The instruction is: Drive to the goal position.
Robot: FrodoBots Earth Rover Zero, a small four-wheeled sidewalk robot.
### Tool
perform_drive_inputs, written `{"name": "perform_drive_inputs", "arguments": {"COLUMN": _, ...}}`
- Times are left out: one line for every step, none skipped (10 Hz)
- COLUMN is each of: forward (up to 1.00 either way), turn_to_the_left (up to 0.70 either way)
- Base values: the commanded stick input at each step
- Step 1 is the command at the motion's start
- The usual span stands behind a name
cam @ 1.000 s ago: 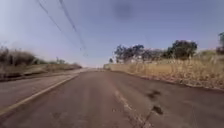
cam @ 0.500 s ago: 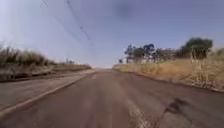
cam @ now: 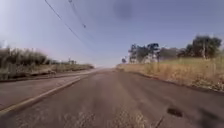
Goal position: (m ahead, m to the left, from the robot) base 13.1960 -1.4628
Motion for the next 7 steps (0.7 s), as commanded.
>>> {"name": "perform_drive_inputs", "arguments": {"forward": 1.0, "turn_to_the_left": 0.0}}
{"name": "perform_drive_inputs", "arguments": {"forward": 1.0, "turn_to_the_left": 0.0}}
{"name": "perform_drive_inputs", "arguments": {"forward": 1.0, "turn_to_the_left": 0.0}}
{"name": "perform_drive_inputs", "arguments": {"forward": 1.0, "turn_to_the_left": 0.0}}
{"name": "perform_drive_inputs", "arguments": {"forward": 1.0, "turn_to_the_left": 0.0}}
{"name": "perform_drive_inputs", "arguments": {"forward": 1.0, "turn_to_the_left": 0.0}}
{"name": "perform_drive_inputs", "arguments": {"forward": 1.0, "turn_to_the_left": 0.0}}
